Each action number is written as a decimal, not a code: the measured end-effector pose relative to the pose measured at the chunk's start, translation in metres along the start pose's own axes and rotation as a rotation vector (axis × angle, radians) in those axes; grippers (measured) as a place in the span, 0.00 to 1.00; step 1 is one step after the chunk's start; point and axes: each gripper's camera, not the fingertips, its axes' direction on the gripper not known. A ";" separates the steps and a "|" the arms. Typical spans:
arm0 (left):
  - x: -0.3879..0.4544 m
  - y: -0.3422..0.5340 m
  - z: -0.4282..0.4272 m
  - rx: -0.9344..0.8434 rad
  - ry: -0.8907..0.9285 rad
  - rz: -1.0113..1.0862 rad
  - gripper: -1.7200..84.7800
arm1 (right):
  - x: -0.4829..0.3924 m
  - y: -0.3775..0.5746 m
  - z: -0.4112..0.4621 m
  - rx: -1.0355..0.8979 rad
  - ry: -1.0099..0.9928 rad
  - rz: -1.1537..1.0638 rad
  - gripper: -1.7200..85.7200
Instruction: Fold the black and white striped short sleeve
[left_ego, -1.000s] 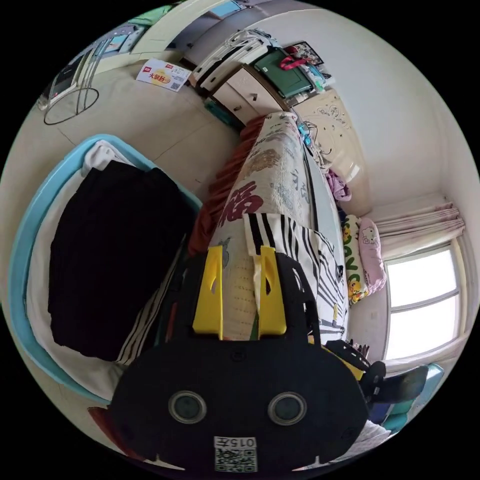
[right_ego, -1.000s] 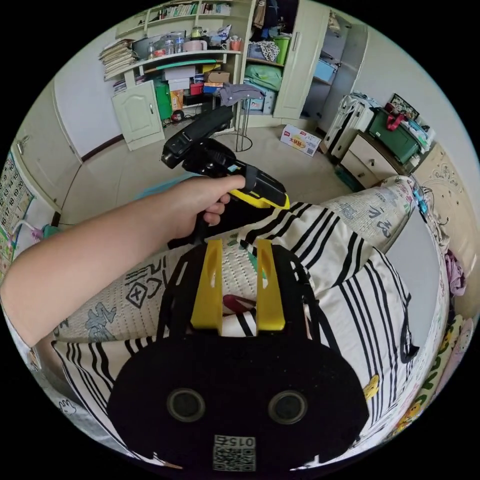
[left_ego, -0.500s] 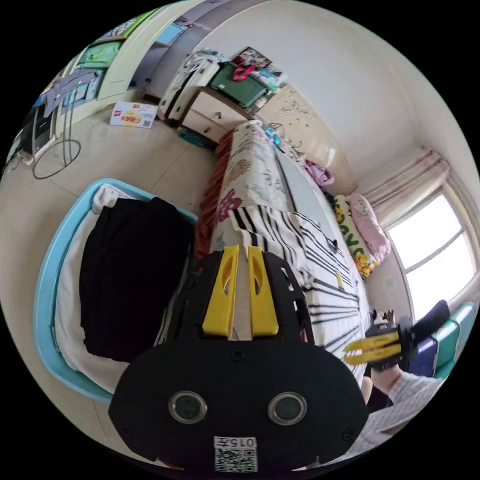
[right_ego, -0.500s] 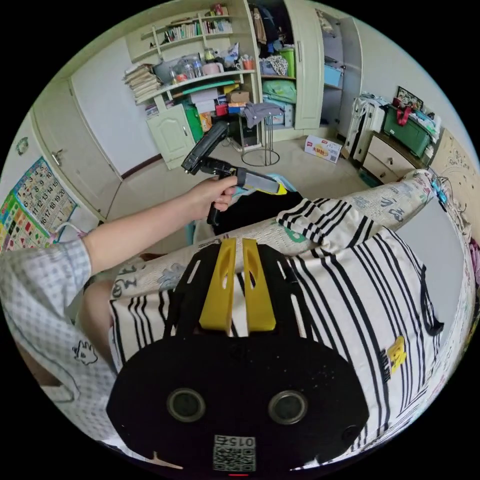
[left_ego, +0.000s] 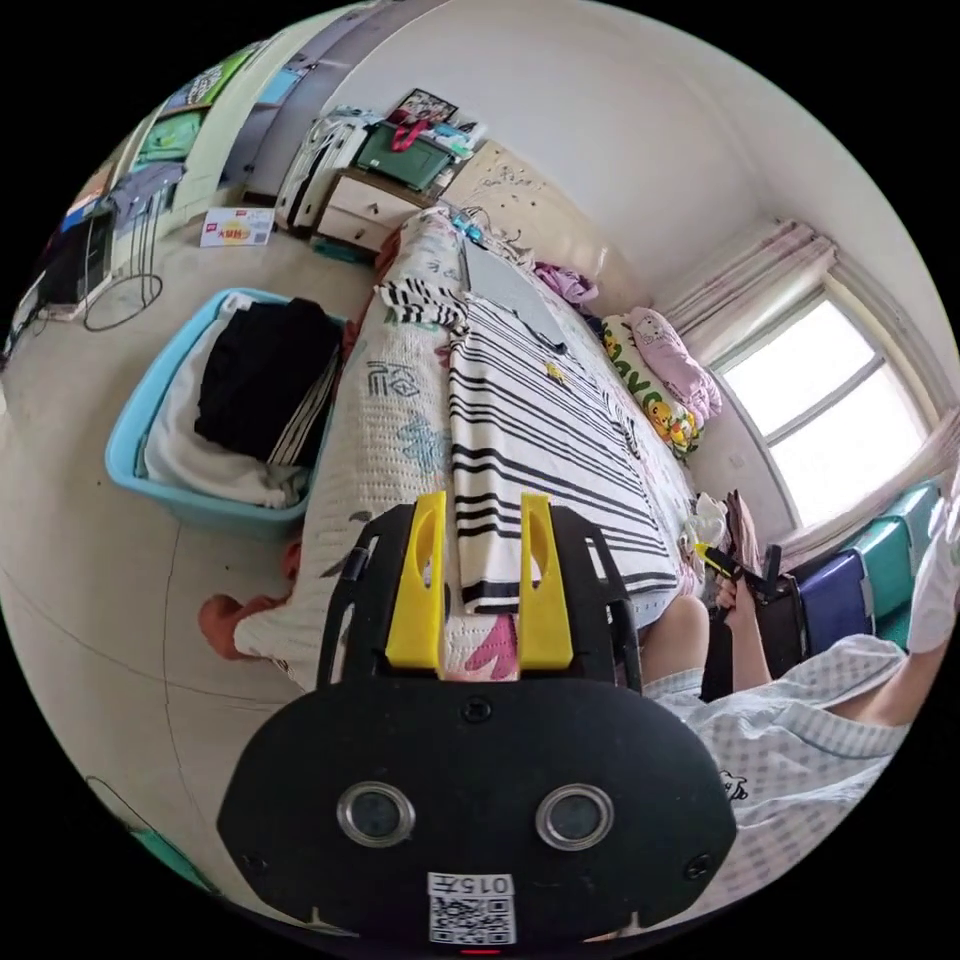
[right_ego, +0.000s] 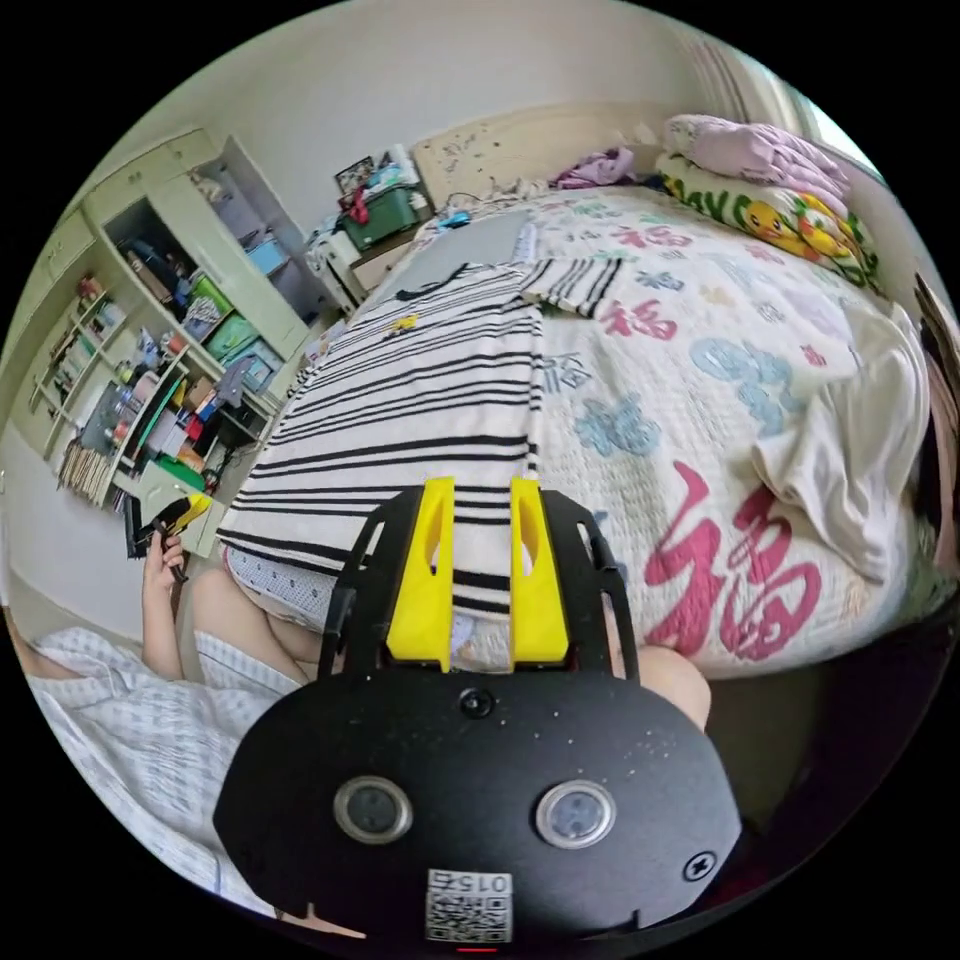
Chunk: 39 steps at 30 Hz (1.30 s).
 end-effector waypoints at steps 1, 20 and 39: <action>-0.001 0.001 0.001 -0.011 -0.011 -0.014 0.15 | 0.013 -0.004 -0.006 -0.006 -0.040 0.035 0.13; 0.002 0.045 0.000 -0.050 0.072 -0.136 0.04 | -0.021 -0.094 -0.082 -0.239 -0.105 -0.002 0.05; 0.034 0.069 -0.026 -0.064 -0.109 -0.080 0.11 | -0.059 -0.104 -0.208 -0.218 -0.158 0.023 0.02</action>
